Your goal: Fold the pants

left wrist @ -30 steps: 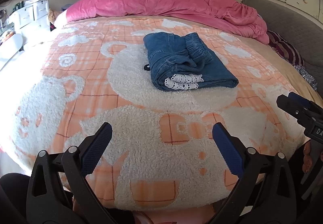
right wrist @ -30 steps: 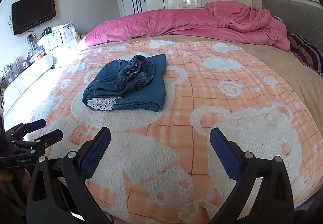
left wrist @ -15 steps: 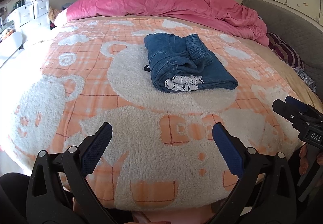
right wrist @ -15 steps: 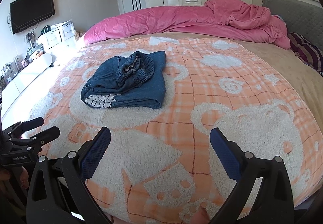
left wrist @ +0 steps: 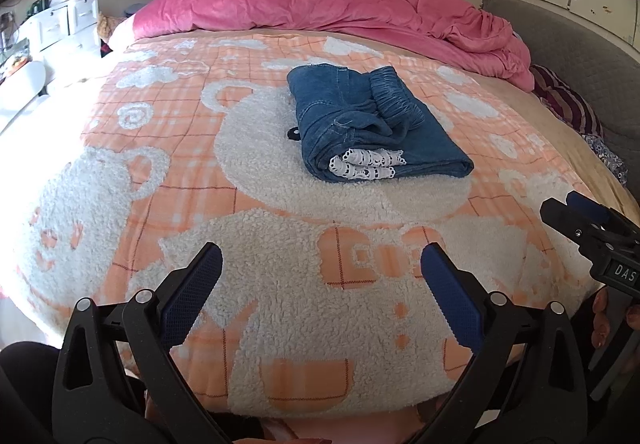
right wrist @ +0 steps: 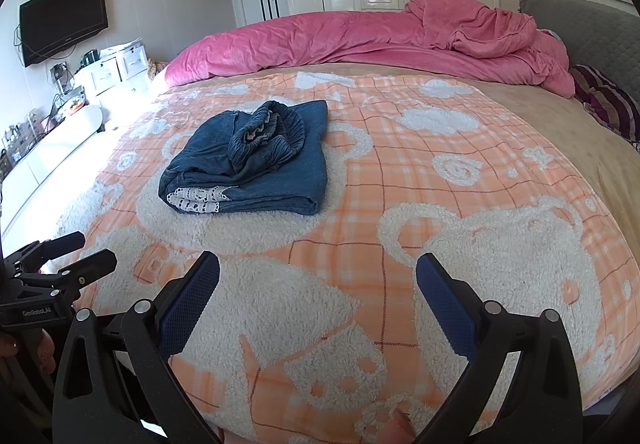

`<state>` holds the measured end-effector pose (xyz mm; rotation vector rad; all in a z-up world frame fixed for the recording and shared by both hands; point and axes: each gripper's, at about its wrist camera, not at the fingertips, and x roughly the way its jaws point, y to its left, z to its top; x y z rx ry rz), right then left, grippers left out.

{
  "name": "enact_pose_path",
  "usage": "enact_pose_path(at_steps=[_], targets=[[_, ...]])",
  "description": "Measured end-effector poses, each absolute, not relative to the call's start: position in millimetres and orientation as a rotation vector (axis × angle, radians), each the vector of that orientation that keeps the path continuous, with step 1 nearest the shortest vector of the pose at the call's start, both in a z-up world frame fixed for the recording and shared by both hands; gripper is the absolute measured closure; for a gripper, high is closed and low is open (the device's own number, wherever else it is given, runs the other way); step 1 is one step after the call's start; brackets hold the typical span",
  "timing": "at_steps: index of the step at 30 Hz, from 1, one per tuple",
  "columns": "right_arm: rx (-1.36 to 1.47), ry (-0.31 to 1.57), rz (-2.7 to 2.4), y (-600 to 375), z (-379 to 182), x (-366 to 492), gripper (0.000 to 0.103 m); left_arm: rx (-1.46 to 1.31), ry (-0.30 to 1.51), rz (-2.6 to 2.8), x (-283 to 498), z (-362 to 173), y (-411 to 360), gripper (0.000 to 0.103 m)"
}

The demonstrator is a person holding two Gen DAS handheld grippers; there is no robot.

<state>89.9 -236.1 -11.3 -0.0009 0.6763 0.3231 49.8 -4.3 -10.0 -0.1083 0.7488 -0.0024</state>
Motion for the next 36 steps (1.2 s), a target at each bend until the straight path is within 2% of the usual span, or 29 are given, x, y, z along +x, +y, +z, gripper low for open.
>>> enact_pose_path(at_steps=[36], targets=[[-0.005, 0.679, 0.321, -236.5, -12.5, 91.0, 0.005, -0.104, 0.765, 0.023, 49.0, -12.4, -6.6, 0.009]])
